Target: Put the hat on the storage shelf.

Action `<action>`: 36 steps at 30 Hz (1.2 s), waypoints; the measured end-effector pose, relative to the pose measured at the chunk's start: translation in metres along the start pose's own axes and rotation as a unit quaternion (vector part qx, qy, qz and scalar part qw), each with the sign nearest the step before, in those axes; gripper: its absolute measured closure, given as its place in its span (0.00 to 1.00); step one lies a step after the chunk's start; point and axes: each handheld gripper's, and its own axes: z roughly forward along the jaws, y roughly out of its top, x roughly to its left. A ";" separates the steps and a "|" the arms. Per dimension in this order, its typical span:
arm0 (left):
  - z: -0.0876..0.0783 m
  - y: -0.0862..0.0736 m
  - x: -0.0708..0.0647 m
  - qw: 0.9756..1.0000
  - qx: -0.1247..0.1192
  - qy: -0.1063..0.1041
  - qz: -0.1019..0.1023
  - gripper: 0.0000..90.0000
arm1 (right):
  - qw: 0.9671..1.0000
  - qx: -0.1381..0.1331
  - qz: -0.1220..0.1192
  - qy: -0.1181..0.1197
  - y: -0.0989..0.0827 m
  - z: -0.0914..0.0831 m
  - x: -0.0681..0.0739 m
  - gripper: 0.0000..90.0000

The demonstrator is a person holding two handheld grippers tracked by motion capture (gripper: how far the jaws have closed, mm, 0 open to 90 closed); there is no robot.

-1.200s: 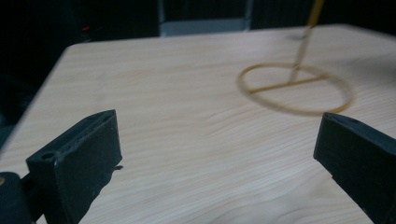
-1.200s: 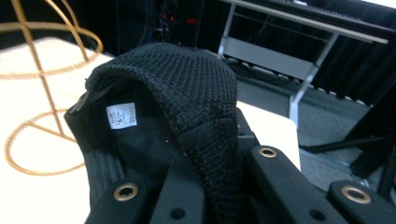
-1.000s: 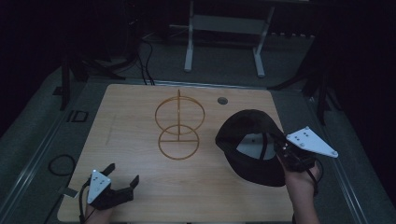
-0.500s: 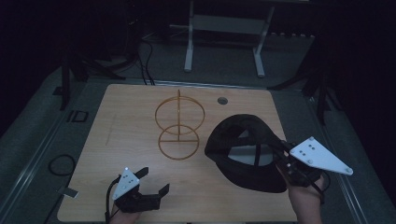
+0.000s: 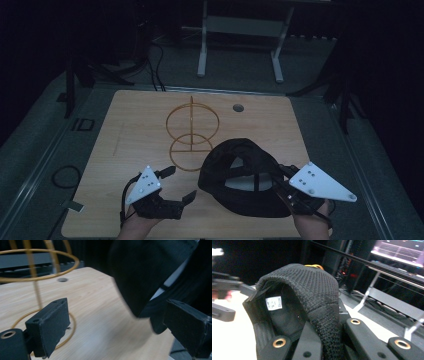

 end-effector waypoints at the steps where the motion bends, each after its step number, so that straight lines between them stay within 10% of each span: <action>1: 0.002 0.002 -0.002 1.000 0.004 -0.006 0.005 0.08 | 1.000 -0.002 -0.002 0.004 0.000 0.000 0.002 0.98; 7: 0.013 0.007 -0.008 0.999 0.019 -0.047 0.013 0.17 | 0.999 -0.006 -0.021 0.034 0.001 0.001 0.015 0.98; 18: 0.019 -0.004 0.000 0.998 0.019 -0.053 -0.011 0.29 | 0.996 0.008 -0.029 0.079 -0.008 0.010 0.022 0.98; 23: 0.026 -0.007 0.000 0.998 0.019 -0.063 -0.021 0.53 | 0.996 0.011 -0.027 0.085 -0.012 0.012 0.022 0.98; 36: 0.037 -0.002 0.000 0.999 0.032 -0.007 -0.022 0.98 | 0.996 0.024 -0.010 0.089 -0.021 0.018 0.021 0.98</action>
